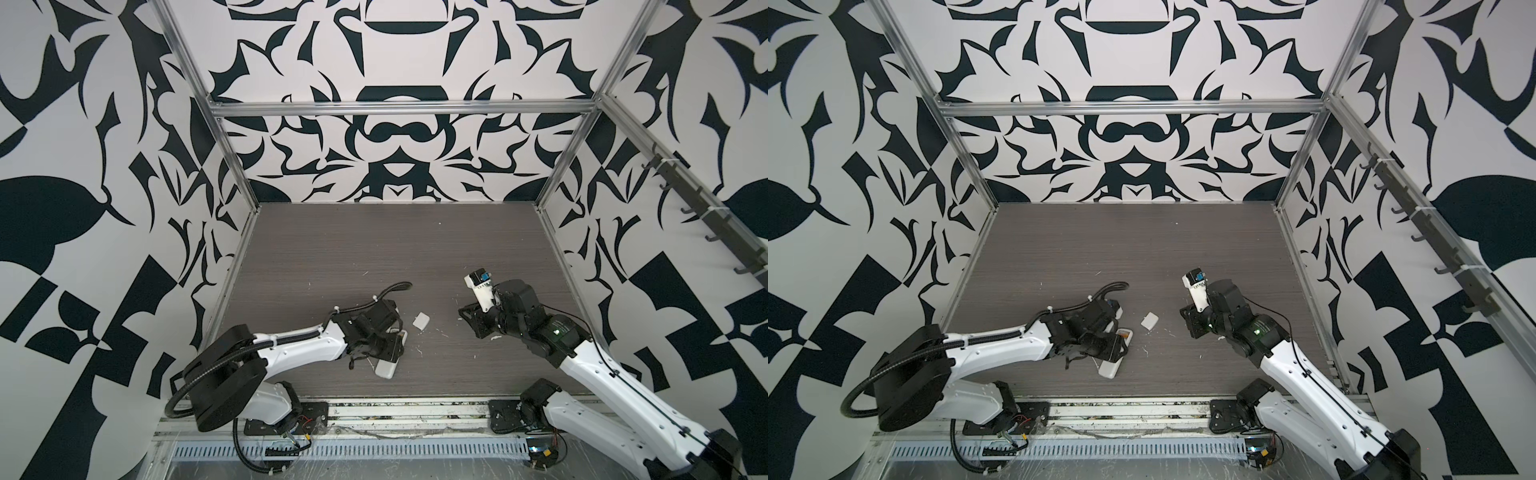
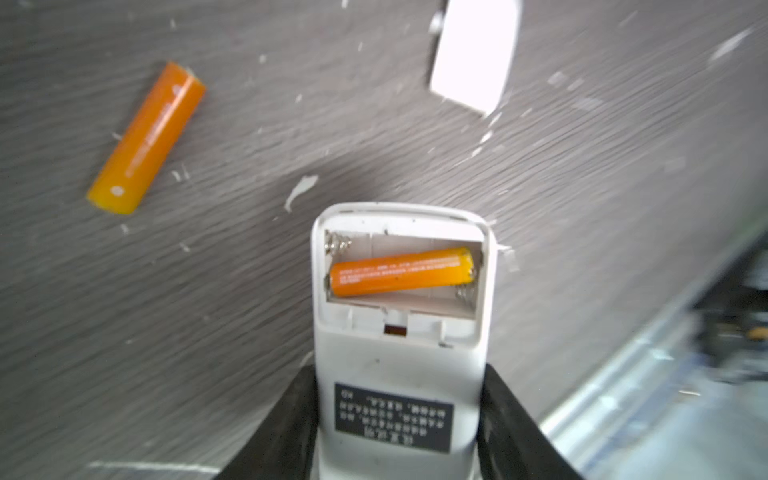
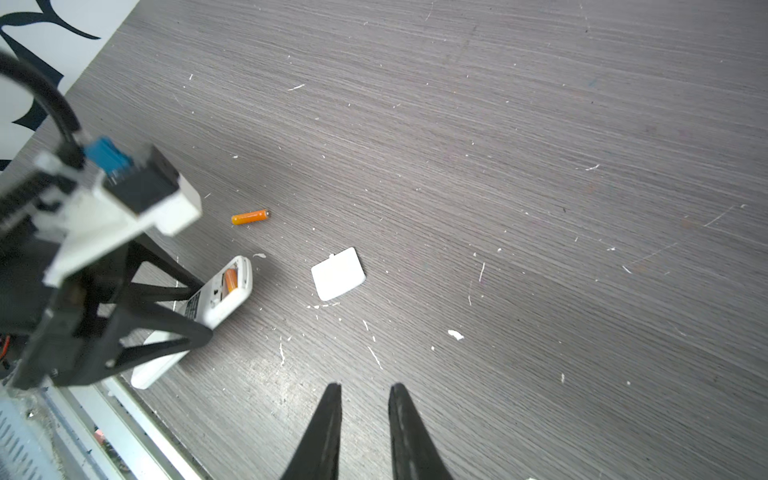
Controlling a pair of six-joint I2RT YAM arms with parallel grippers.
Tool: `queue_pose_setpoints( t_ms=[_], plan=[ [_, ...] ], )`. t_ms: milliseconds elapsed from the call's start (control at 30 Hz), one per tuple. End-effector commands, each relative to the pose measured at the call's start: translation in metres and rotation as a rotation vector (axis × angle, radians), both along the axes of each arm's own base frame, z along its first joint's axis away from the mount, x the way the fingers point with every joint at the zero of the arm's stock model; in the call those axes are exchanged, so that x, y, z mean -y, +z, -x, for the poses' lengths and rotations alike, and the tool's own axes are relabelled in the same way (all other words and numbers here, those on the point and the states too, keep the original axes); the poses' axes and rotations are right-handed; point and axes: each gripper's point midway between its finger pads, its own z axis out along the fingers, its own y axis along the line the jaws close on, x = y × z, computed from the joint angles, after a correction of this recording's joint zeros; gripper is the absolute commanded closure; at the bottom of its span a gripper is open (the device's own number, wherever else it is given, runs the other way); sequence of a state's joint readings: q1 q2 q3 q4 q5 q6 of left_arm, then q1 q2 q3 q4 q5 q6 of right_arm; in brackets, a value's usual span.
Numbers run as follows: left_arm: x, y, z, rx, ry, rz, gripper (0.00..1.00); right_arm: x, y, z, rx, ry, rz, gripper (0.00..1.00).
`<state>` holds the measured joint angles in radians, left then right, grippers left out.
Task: Load the batteries into the remote control
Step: 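Lift and tilt the white remote upward with the left gripper while the right draws back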
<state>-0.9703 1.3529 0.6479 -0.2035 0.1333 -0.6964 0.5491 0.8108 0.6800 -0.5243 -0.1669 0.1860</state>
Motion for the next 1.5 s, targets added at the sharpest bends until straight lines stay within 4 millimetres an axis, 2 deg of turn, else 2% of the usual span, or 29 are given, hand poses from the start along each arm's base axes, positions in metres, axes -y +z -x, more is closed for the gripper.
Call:
queue_pose_setpoints(
  t_ms=[0, 33, 67, 200, 267, 300, 367, 433, 567, 667, 733, 867, 967, 1133, 1367, 1467],
  plan=[
    [0.038, 0.058, -0.004, -0.08, 0.018, 0.392, 0.6, -0.003, 0.027, 0.001, 0.028, -0.004, -0.06, 0.76],
    [0.04, 0.066, -0.009, -0.11, 0.041, 0.468, 0.6, -0.004, 0.031, 0.002, 0.029, -0.005, -0.075, 0.76],
    [0.042, 0.088, -0.012, -0.113, 0.049, 0.567, 0.6, -0.005, 0.034, 0.003, 0.029, -0.005, -0.094, 0.76],
    [0.046, 0.114, -0.016, -0.14, 0.082, 0.716, 0.59, -0.017, 0.043, 0.012, -0.005, 0.016, -0.209, 0.77],
    [0.043, 0.125, -0.02, -0.134, 0.104, 0.784, 0.58, -0.027, 0.05, 0.021, -0.038, 0.049, -0.299, 0.73],
    [0.042, 0.128, -0.021, -0.134, 0.109, 0.804, 0.58, -0.033, 0.054, 0.026, -0.055, 0.067, -0.354, 0.67],
    [0.041, 0.134, -0.021, -0.125, 0.11, 0.83, 0.58, -0.046, 0.071, 0.037, -0.089, 0.118, -0.511, 0.49],
    [0.04, 0.137, -0.019, -0.116, 0.097, 0.836, 0.58, -0.054, 0.078, 0.042, -0.131, 0.128, -0.641, 0.33],
    [0.039, 0.142, -0.02, -0.09, 0.097, 0.878, 0.58, -0.059, 0.077, 0.047, -0.183, 0.122, -0.744, 0.18],
    [0.041, 0.15, -0.021, -0.08, 0.086, 0.918, 0.59, -0.063, 0.084, 0.05, -0.192, 0.148, -0.801, 0.09],
    [0.045, 0.155, -0.02, -0.084, 0.063, 0.934, 0.59, -0.069, 0.085, 0.051, -0.206, 0.169, -0.826, 0.06],
    [0.047, 0.155, -0.021, -0.092, 0.057, 0.951, 0.59, -0.082, 0.072, 0.051, -0.22, 0.191, -0.812, 0.03],
    [0.046, 0.15, -0.02, -0.1, 0.063, 0.939, 0.59, -0.096, 0.049, 0.052, -0.248, 0.201, -0.768, 0.03],
    [0.04, 0.141, -0.019, -0.101, 0.092, 0.933, 0.59, -0.111, 0.025, 0.053, -0.28, 0.211, -0.739, 0.03],
    [0.037, 0.125, -0.017, -0.11, 0.104, 0.885, 0.59, -0.115, 0.023, 0.056, -0.272, 0.234, -0.761, 0.03],
    [0.036, 0.12, -0.017, -0.116, 0.114, 0.876, 0.59, -0.114, 0.016, 0.056, -0.284, 0.221, -0.738, 0.04]
  ],
)
